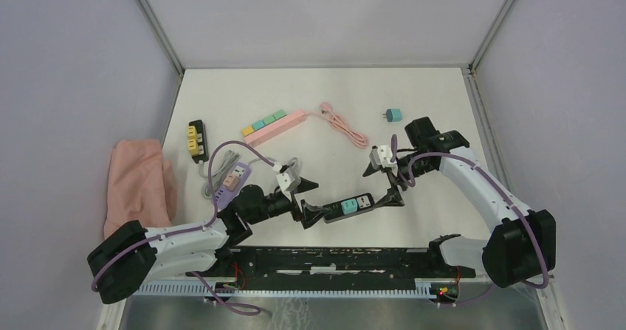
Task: Pull the plug off the socket
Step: Remove the plug from the socket.
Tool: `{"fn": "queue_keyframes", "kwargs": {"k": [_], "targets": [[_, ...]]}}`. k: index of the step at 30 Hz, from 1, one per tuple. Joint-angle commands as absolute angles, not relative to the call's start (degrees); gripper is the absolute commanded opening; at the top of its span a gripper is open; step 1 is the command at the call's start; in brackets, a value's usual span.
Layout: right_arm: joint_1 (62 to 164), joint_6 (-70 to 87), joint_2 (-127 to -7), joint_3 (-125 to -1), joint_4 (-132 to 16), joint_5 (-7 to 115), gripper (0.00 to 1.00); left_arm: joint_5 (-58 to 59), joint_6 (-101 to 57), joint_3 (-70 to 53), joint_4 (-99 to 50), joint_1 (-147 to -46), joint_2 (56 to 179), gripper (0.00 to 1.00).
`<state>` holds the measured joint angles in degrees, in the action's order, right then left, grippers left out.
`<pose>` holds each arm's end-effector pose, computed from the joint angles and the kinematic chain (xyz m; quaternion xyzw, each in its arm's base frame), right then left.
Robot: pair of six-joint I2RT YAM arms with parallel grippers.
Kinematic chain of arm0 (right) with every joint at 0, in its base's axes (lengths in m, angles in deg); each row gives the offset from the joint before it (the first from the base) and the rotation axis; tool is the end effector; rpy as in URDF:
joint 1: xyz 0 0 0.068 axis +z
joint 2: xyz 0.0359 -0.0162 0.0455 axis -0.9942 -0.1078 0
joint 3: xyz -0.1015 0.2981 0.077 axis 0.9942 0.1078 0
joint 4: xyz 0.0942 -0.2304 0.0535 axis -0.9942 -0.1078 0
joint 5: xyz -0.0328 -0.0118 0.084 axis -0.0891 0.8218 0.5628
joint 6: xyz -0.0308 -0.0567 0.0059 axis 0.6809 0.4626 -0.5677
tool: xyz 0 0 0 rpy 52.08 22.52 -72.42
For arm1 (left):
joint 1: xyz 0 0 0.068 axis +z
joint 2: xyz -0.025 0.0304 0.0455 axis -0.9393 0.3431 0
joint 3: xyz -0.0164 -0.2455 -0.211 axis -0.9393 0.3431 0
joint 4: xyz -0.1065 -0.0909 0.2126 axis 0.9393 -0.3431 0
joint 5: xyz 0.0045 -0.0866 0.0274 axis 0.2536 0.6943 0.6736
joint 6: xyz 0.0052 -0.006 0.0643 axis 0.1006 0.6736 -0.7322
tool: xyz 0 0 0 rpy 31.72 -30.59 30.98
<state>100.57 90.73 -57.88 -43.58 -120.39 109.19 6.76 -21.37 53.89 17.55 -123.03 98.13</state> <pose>0.1646 0.0965 0.3119 -0.6471 0.5544 0.4105 0.3247 0.0947 -0.1475 0.2421 0.3348 0.6371 -0.4463 0.5318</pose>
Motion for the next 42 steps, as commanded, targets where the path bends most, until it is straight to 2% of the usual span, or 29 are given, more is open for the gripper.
{"fn": "queue_keyframes", "kwargs": {"k": [1, 22, 30, 42], "targets": [[103.21, 91.78, -58.33, -42.60, -118.52, 105.67, 0.99, 4.69, -23.49, 53.59, 21.20, -122.80, 98.41, 0.99], [111.87, 84.29, -59.61, -40.00, -109.37, 94.20, 0.97, 3.91, -23.54, 55.28, 24.65, -122.79, 101.58, 1.00], [117.04, 76.98, -61.86, -39.01, -102.05, 88.75, 0.91, 4.31, -23.69, 55.21, 25.51, -122.84, 103.59, 1.00], [124.01, 74.90, -65.85, -38.76, -97.96, 82.77, 0.77, 3.27, -24.06, 56.02, 26.45, -122.84, 105.59, 1.00]]}}
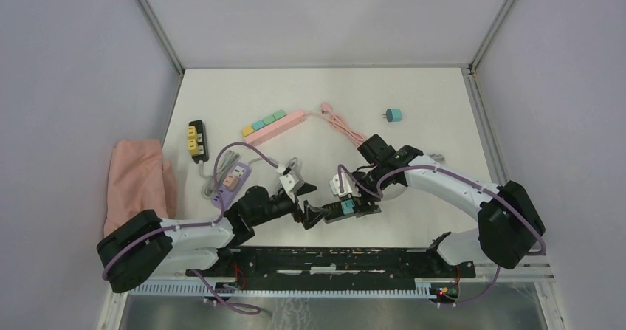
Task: Pull the plug off the socket
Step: Remove the plug from the socket.
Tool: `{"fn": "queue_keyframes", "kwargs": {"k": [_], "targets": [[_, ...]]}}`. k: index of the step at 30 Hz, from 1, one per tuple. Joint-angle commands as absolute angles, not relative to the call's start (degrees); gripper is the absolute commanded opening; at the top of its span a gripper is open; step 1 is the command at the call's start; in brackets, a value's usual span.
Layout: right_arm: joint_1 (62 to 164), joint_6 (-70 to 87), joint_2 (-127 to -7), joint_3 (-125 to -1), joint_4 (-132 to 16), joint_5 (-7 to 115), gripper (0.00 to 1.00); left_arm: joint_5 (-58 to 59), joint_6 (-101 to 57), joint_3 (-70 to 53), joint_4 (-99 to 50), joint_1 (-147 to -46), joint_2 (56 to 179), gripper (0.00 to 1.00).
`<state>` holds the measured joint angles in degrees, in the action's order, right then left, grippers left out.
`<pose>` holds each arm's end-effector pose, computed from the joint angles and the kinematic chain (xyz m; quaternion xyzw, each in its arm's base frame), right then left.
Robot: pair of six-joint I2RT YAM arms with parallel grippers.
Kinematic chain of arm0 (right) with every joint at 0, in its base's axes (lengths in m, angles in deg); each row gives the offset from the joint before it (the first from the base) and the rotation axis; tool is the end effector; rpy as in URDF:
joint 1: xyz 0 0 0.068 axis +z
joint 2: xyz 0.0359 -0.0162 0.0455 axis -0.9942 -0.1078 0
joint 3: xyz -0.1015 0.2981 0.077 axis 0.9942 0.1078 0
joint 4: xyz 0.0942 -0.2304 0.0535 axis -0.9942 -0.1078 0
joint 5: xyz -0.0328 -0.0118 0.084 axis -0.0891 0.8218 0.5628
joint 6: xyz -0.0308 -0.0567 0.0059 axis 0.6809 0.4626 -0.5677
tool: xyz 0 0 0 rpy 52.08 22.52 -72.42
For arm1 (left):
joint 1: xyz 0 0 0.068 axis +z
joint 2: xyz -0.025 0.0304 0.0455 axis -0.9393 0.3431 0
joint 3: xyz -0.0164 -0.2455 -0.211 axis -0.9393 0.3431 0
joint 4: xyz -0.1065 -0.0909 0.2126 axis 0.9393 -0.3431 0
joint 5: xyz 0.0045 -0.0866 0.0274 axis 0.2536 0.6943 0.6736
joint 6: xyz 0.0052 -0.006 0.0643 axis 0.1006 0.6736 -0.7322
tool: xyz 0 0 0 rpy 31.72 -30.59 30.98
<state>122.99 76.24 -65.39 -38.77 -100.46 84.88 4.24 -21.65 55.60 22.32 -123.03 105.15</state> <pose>0.1633 0.1736 0.2578 -0.7484 0.5584 0.2888 0.2113 0.1032 -0.1551 0.2231 0.3286 0.6663 -0.4213 0.5202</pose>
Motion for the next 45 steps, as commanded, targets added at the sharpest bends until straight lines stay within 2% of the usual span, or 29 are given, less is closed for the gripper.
{"fn": "queue_keyframes", "kwargs": {"k": [1, 14, 18, 24, 29, 34, 45], "targets": [[124.15, 74.71, -66.02, -38.93, -97.87, 82.48, 0.76, 3.16, -24.14, 56.11, 26.56, -122.79, 105.70, 1.00], [125.87, 72.92, -68.28, -39.77, -97.23, 80.93, 0.62, 3.99, -24.69, 56.77, 30.28, -122.80, 109.48, 0.99], [126.09, 71.92, -68.62, -39.98, -96.80, 80.34, 0.55, 5.06, -25.08, 56.75, 32.46, -122.73, 111.93, 0.97], [126.26, 70.64, -68.89, -40.21, -96.05, 81.47, 0.35, 6.84, -26.06, 58.09, 41.09, -123.21, 117.26, 0.92], [126.27, 69.45, -69.14, -41.07, -96.06, 80.68, 0.14, 4.90, -29.99, 58.97, 45.80, -125.24, 121.48, 0.90], [126.12, 70.96, -68.98, -40.94, -96.94, 80.48, 0.00, 2.17, -34.25, 57.64, 46.56, -128.90, 125.39, 0.89], [124.62, 73.91, -68.38, -40.84, -99.02, 82.83, 0.00, -3.25, -39.09, 55.03, 46.25, -132.76, 131.45, 0.90]]}}
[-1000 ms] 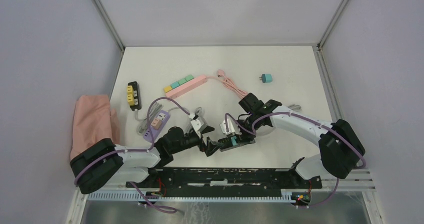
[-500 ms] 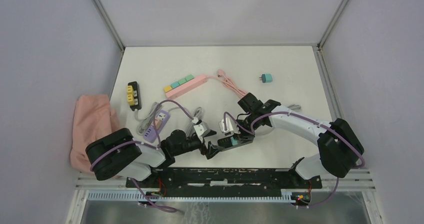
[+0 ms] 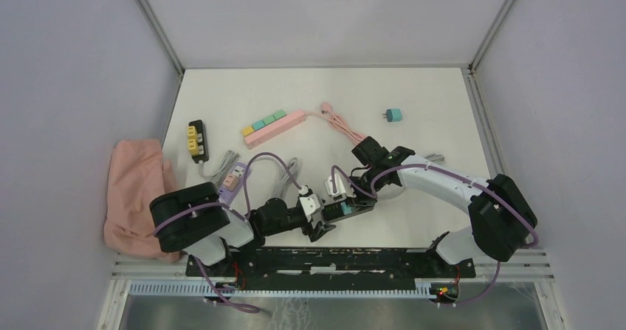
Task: Pull the plug off the socket
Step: Remove the plug from the socket.
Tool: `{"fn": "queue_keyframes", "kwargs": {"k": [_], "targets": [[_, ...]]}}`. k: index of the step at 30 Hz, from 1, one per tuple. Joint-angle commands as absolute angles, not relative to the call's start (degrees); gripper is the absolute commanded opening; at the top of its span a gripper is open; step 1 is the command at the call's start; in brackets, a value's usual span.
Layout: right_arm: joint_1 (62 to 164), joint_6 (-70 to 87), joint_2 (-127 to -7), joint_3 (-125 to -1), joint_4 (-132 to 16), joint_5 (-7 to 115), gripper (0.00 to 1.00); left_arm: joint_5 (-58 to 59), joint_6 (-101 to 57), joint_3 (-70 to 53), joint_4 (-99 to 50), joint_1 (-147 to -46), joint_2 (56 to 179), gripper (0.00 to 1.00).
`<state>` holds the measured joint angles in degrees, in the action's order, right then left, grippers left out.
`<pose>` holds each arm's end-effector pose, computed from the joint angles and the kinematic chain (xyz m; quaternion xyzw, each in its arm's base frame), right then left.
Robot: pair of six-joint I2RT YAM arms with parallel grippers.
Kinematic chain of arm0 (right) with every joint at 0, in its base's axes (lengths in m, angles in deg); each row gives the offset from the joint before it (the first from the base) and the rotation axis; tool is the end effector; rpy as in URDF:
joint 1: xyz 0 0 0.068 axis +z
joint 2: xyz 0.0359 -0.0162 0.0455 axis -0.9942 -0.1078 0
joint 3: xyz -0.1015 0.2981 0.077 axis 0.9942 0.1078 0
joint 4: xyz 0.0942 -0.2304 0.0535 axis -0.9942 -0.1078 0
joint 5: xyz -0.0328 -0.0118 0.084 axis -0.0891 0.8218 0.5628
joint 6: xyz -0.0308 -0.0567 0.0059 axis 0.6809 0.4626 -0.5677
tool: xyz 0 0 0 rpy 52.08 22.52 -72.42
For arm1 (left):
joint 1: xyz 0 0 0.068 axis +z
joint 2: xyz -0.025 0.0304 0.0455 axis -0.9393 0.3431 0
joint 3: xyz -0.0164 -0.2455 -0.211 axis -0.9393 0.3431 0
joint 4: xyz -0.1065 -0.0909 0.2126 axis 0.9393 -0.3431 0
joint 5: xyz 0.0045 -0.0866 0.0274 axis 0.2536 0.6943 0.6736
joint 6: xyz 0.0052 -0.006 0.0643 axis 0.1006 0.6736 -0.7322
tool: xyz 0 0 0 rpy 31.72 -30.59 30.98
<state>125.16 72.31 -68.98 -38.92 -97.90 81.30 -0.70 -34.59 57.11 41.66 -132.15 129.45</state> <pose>0.1692 0.1873 0.2444 -0.7433 0.5823 0.2717 0.1861 0.0994 -0.2022 0.1779 0.4440 0.6409 -0.3576 0.5140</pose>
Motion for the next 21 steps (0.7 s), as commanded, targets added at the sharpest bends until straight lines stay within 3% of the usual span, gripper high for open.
{"fn": "queue_keyframes", "kwargs": {"k": [1, 21], "targets": [[124.60, 73.94, -68.38, -40.81, -99.00, 82.90, 0.00, -3.09, -39.09, 54.68, 46.38, -132.88, 132.26, 0.90], [124.26, 74.37, -68.63, -40.98, -99.60, 84.14, 0.00, -4.74, -38.16, 50.45, 48.13, -133.48, 141.14, 0.77]]}}
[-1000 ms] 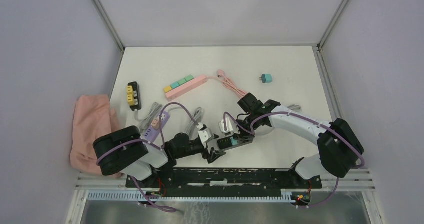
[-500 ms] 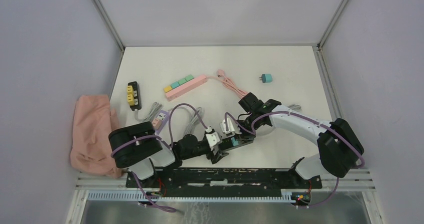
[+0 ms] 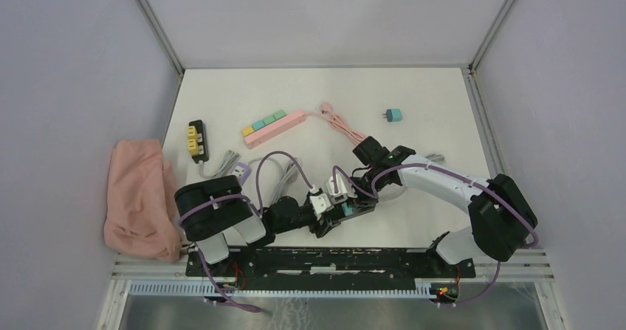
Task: Pull the plug off the socket
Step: Remove the plug from the socket.
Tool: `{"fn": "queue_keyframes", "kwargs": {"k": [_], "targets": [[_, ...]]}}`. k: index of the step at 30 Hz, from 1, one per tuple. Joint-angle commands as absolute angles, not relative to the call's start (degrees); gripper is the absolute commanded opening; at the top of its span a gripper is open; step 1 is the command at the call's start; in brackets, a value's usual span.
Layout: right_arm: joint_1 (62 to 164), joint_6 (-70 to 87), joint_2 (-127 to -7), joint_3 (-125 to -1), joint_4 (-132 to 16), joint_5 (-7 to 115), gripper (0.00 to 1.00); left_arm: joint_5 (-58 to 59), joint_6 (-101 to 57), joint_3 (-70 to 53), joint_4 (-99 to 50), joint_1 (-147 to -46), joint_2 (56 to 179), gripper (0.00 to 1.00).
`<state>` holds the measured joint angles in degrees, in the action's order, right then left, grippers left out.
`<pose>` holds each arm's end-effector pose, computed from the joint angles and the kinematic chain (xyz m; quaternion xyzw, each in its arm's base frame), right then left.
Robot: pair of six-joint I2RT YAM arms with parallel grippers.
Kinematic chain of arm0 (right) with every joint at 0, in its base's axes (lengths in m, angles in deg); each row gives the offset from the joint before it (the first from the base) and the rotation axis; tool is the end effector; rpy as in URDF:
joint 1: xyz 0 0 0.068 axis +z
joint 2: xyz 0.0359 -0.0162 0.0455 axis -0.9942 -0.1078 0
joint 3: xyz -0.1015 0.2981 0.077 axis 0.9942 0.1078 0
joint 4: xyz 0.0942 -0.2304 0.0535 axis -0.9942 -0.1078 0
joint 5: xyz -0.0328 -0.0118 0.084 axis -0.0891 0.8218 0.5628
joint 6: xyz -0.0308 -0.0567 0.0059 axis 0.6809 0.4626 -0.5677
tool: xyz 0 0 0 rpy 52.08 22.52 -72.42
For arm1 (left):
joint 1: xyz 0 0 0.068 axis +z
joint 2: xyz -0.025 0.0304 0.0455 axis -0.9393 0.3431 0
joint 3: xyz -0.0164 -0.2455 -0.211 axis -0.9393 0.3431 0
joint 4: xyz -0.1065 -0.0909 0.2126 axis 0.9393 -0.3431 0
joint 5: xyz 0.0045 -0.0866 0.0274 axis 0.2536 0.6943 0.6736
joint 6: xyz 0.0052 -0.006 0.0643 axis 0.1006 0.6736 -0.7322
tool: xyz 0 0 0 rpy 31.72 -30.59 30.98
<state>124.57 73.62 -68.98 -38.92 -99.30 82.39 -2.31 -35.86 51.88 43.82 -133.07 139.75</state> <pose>0.1684 0.1843 0.2441 -0.7446 0.5786 0.2798 0.1802 0.1133 -0.2345 0.1613 0.4568 0.6512 -0.3374 0.5033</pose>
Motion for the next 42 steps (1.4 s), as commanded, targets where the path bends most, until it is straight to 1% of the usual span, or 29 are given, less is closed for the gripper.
{"fn": "queue_keyframes", "kwargs": {"k": [1, 2, 4, 5, 6, 8, 10, 11, 12, 17, 21, 24, 28, 31, 34, 37, 42], "targets": [[124.31, 74.38, -68.70, -41.01, -99.65, 84.23, 0.00, -4.90, -38.34, 50.31, 48.24, -133.55, 141.54, 0.77], [124.31, 74.38, -68.77, -40.98, -99.68, 84.36, 0.00, -5.11, -38.50, 50.25, 48.29, -133.49, 141.95, 0.75], [124.31, 74.17, -68.93, -41.03, -99.77, 84.69, 0.00, -5.23, -38.41, 49.70, 47.99, -133.48, 142.55, 0.67], [124.19, 74.12, -69.02, -41.09, -99.84, 84.92, 0.00, -5.22, -38.28, 49.33, 47.59, -133.48, 142.80, 0.58], [124.16, 74.00, -69.19, -41.26, -99.86, 85.08, 0.00, -4.91, -38.20, 49.04, 47.17, -133.48, 143.04, 0.52], [123.95, 73.73, -69.39, -41.32, -99.86, 85.41, 0.00, -4.20, -38.15, 48.72, 46.68, -133.48, 143.33, 0.35], [123.79, 73.06, -69.51, -41.37, -99.66, 86.02, 0.00, -3.60, -38.26, 48.69, 46.30, -133.47, 143.28, 0.16], [123.73, 72.61, -69.52, -41.30, -99.40, 86.41, 0.00, -3.37, -38.34, 48.62, 45.97, -133.53, 143.10, 0.09], [123.74, 71.86, -69.59, -41.37, -99.12, 87.13, 0.00, -2.95, -38.45, 48.42, 45.52, -133.54, 142.99, 0.04], [123.76, 62.75, -69.93, -41.39, -93.39, 91.55, 0.00, -0.76, -38.48, 47.14, 43.13, -133.51, 143.32, 0.03], [123.39, 59.84, -69.91, -41.47, -90.60, 88.33, 0.00, -0.51, -38.48, 47.30, 43.06, -133.43, 143.48, 0.03], [120.36, 61.32, -69.22, -41.30, -91.62, 87.24, 0.00, -1.03, -38.30, 47.75, 43.02, -133.39, 143.34, 0.03], [116.84, 68.97, -66.64, -39.61, -96.02, 87.68, 0.00, -1.63, -38.43, 48.16, 43.10, -133.39, 143.20, 0.03], [116.71, 74.55, -65.23, -37.31, -97.42, 90.22, 0.00, -1.56, -38.41, 48.03, 43.17, -133.39, 143.34, 0.03], [118.12, 75.09, -65.71, -37.30, -98.06, 92.76, 0.00, -1.51, -38.18, 47.90, 43.24, -133.39, 143.40, 0.03], [120.60, 71.09, -66.53, -37.97, -96.03, 93.53, 0.00, -1.35, -37.96, 47.90, 43.23, -133.39, 143.38, 0.03], [121.34, 60.00, -66.79, -38.80, -88.70, 92.96, 0.00, -1.22, -37.86, 47.86, 43.21, -133.35, 143.59, 0.03]]}}
